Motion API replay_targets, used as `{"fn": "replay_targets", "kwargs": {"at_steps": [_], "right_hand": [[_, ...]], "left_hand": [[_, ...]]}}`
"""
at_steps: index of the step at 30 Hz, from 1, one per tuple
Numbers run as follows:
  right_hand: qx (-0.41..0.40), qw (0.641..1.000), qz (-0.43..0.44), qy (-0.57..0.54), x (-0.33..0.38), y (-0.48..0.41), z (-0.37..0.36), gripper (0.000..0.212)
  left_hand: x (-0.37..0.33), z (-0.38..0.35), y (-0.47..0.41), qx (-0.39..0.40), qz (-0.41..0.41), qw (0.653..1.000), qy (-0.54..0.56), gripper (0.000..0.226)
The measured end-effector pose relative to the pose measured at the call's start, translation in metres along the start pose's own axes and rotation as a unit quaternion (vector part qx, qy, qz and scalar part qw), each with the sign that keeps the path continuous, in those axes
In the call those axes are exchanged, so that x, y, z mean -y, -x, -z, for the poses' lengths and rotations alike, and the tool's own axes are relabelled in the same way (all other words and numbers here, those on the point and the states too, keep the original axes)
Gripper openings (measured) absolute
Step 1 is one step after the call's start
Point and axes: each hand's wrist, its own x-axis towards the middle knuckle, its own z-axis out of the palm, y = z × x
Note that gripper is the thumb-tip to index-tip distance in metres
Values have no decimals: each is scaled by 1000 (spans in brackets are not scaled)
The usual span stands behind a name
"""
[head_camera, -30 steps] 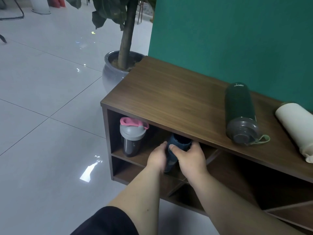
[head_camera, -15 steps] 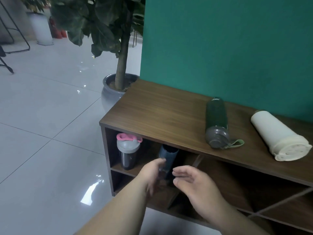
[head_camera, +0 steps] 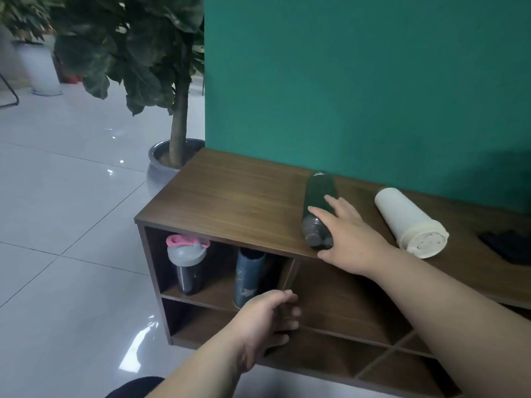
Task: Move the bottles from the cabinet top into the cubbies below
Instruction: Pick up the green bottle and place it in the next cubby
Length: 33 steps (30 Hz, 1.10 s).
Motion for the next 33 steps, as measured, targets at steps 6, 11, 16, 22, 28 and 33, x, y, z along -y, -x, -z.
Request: {"fn": "replay_targets", "kwargs": {"at_steps": [6, 11, 16, 22, 28, 33], "right_hand": [[-30, 999, 23, 24, 1, -16, -12, 80], [-78, 996, 14, -37, 9, 11, -13, 73], [-162, 953, -24, -256, 21, 80, 5, 70], [-150, 876, -77, -452, 23, 187, 12, 71], [-135, 834, -189, -500, 8, 237, -5, 64], [-101, 808, -263, -518, -8, 206, -37, 52]], "left_hand": [[-3, 2, -18, 31, -17, 999, -40, 37], [-2, 5, -18, 31, -41, 997, -62, 36], [9, -6, -1, 37, -64, 995, -75, 28], [46, -19, 4, -38, -82, 993, -77, 87], [56, -37, 24, 5, -41, 996, -76, 61], [73, -53, 2, 19, -75, 984, -159, 80]]}}
